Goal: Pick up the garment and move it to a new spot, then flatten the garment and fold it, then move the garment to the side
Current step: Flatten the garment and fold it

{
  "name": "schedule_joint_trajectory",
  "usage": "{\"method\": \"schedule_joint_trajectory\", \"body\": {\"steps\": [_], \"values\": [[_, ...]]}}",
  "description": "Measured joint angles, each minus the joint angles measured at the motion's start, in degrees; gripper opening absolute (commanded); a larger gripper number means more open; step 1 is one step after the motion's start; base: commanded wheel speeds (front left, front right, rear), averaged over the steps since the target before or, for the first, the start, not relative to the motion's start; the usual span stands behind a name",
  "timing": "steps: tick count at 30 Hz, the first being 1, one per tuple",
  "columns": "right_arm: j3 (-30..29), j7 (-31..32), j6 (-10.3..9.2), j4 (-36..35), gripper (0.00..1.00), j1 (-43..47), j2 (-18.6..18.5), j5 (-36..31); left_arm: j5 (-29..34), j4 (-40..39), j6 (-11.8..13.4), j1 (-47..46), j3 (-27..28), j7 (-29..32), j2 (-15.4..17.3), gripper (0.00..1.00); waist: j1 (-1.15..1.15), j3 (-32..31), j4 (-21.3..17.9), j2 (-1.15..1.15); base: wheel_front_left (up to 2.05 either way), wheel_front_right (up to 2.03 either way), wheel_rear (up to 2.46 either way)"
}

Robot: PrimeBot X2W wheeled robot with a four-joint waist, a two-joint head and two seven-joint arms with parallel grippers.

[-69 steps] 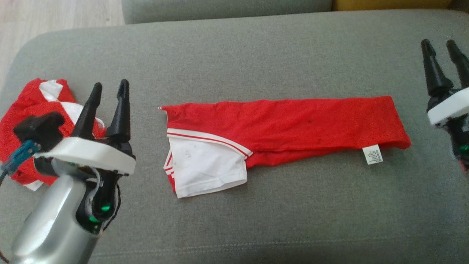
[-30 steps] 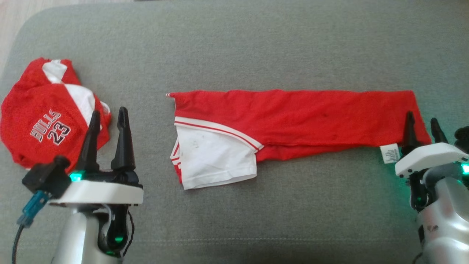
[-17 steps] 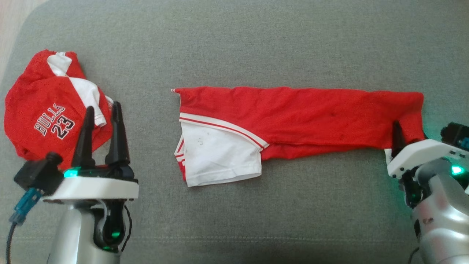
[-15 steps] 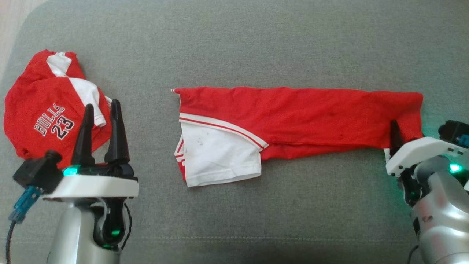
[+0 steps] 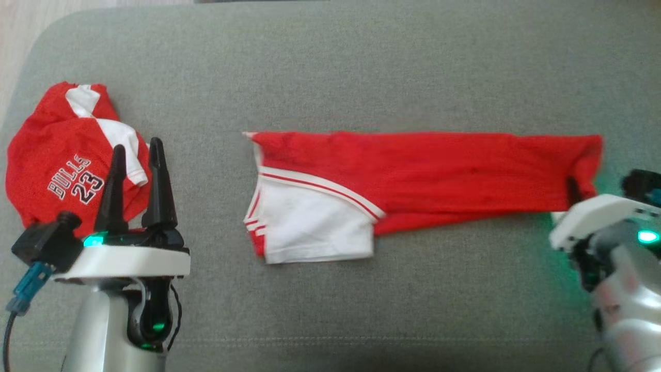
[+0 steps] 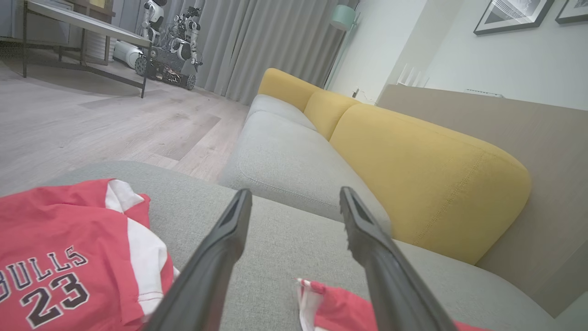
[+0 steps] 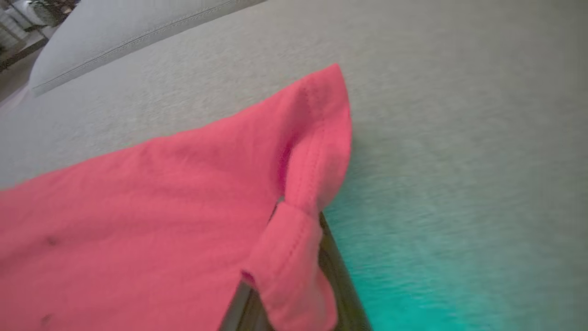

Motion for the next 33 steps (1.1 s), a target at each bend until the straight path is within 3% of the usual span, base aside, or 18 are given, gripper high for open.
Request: {"method": "schedule_joint_trajectory", "body": {"steps": [9,19,27,33], "values": [[-10.80,-7.09,0.00,6.10,0.00,-1.03,-8.50,-9.88,0.05,-0.04,0.00,0.10,0.01,0.00,-0.01,1.00,0.00,-0.79,-0.36,0.00,0.00,0.00,0.00],[-12.92,-9.05,0.00,5.08,0.00,-4.27,-3.78,-15.04,-0.63,0.68,0.00,0.36,0.13,0.00,-0.02,1.00,0.00,-2.16,-0.52,0.00,0.00,0.00,0.00],[-3.91,-6.48,0.00,-4.92,0.00,-3.56,6.42,-10.14,-1.22,0.77,0.00,1.97,0.62,0.00,-0.02,1.00,0.00,-5.03,-1.37,0.00,0.00,0.00,0.00],[8.18,-0.89,-0.01,-17.10,0.00,1.35,7.99,2.08,-1.71,0.75,0.07,1.98,0.49,0.00,-0.02,1.00,0.00,-5.59,-1.74,0.00,0.00,0.00,0.00]]}}
